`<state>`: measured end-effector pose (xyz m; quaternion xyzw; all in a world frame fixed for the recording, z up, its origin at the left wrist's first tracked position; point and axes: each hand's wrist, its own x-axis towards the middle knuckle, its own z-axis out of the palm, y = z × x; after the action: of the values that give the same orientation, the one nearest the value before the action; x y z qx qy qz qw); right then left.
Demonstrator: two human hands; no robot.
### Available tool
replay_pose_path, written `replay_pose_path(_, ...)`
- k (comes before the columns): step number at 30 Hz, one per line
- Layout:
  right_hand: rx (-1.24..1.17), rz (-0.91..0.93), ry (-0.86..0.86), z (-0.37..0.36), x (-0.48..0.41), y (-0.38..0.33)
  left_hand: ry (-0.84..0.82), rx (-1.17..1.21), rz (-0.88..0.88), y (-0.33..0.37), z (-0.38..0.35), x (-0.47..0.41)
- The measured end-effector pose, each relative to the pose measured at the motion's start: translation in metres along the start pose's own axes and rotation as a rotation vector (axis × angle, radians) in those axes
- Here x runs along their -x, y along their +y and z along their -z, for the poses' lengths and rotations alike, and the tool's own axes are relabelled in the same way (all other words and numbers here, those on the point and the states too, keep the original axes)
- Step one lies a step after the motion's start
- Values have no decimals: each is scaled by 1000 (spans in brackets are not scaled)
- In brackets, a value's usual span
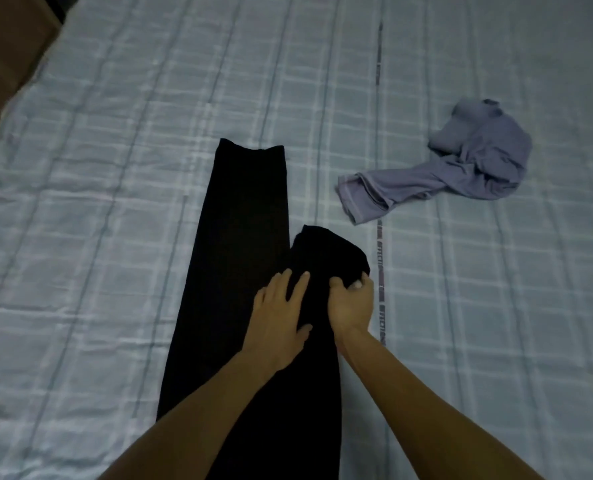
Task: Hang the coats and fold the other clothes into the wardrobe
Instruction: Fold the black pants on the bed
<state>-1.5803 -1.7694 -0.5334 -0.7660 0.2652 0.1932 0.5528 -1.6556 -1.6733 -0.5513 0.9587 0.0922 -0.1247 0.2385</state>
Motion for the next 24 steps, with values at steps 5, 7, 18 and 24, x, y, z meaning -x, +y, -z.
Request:
replay_pose_path(5, -241, 171, -191, -33, 6, -90, 365, 670, 219, 16, 35, -43)
replay_pose_path(7, -222, 217, -260, -51, 2, -119, 451, 819, 364, 10, 68, -64)
replay_pose_path(18, -59, 174, -423, -159, -67, -171, 481, 667, 548, -119, 173, -168)
replay_pose_path(24, 132, 435, -446, -168, -87, -154, 613, 694, 539, -150, 185, -227)
